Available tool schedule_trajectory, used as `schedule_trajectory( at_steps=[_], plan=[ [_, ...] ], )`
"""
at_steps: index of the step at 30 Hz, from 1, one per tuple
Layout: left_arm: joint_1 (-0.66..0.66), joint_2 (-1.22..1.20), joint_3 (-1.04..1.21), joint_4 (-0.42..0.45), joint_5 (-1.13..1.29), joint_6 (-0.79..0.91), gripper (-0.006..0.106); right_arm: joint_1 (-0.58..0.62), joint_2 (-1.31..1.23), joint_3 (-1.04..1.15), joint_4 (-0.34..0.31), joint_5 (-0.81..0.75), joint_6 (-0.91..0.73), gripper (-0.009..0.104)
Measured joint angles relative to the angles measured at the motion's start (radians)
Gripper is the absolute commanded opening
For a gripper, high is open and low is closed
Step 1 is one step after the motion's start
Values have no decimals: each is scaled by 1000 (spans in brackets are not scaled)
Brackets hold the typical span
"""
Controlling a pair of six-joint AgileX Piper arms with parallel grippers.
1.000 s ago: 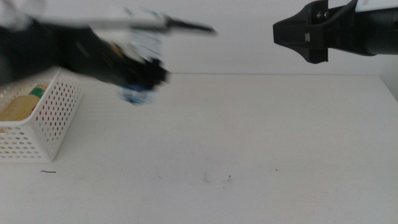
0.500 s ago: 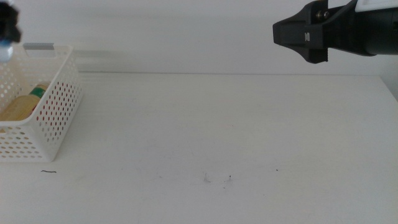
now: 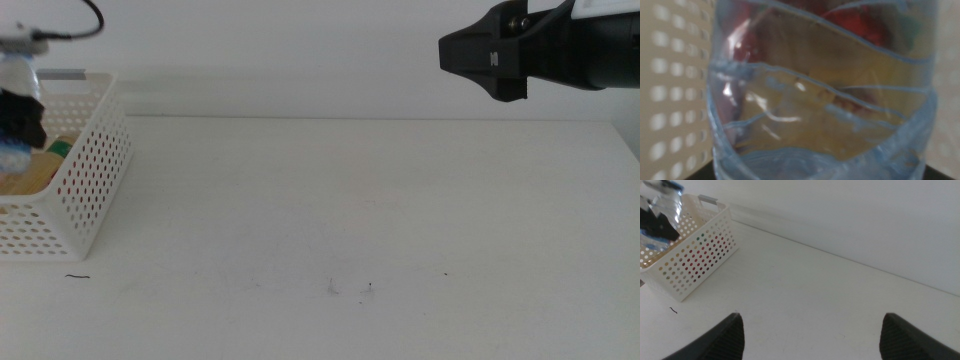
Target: Use arms to grab the bottles and put them into the dustbin to the left of the table.
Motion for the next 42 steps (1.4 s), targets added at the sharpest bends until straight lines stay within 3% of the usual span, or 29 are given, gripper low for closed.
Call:
schedule_trajectory(
  at_steps=[5, 10, 18, 24, 29, 34, 39, 42],
  plan=[
    [1, 47, 0, -22, 0, 40, 48, 0, 0, 0, 0, 0, 0, 91],
    [1, 51, -2, -41, -2, 45, 94, 0, 0, 0, 0, 0, 0, 91],
    [1, -34, -4, -56, 45, -7, 94, 0, 0, 0, 0, 0, 1, 91],
    [-31, -240, 60, -49, 62, -59, 93, 0, 0, 0, 0, 0, 1, 91],
    [-132, -506, 257, -223, -50, -103, 93, 0, 0, 0, 0, 0, 1, 91],
    [-242, -747, 386, -285, -118, -121, 93, 0, 0, 0, 0, 0, 1, 91],
    [-303, -905, 476, -229, -161, -138, 93, 0, 0, 0, 0, 0, 1, 91],
    [-349, -1033, 548, -91, -213, -239, 93, 0, 0, 0, 0, 0, 1, 91]
  ],
)
